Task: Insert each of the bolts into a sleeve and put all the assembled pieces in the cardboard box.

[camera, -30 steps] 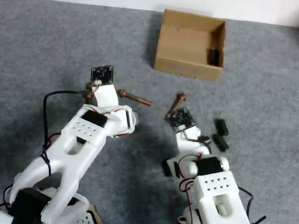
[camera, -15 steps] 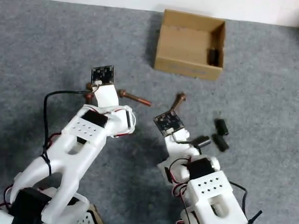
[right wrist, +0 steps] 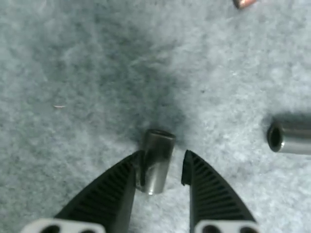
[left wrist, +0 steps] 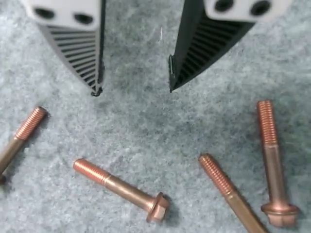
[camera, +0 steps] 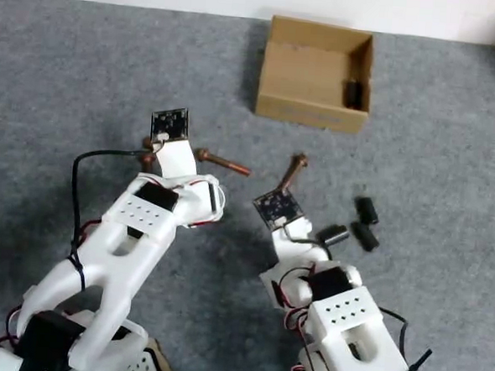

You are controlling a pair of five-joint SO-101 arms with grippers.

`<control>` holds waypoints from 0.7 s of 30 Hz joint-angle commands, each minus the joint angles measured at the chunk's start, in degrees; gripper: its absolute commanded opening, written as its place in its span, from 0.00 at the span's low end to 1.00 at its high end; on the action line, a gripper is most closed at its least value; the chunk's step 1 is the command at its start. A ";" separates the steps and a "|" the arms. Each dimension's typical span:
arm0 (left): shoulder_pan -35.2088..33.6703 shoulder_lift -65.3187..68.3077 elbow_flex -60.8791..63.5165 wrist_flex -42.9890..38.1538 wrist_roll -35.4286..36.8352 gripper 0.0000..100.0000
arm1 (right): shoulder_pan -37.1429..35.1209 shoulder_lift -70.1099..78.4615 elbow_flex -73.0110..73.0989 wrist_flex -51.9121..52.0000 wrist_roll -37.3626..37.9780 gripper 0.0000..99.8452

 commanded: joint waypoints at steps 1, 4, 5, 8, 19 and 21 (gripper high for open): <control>-0.31 -0.40 -2.42 0.18 -0.26 0.22 | -0.40 0.31 0.13 -1.01 -0.53 0.12; -0.31 -0.48 -2.42 0.26 -0.26 0.22 | -0.40 0.31 0.22 -1.10 -0.53 0.12; -0.31 -0.48 -2.42 0.26 -0.26 0.22 | -0.40 0.31 0.22 -1.10 -0.53 0.12; -0.31 -0.48 -2.42 0.26 -0.26 0.22 | -1.10 0.40 0.22 -1.19 -0.62 0.12; -0.40 -0.57 -2.42 0.26 -0.26 0.22 | -4.97 0.48 4.44 -6.20 -3.43 0.12; -0.40 -0.57 -2.42 0.26 -0.26 0.22 | -4.79 0.48 4.44 -6.29 -3.43 0.12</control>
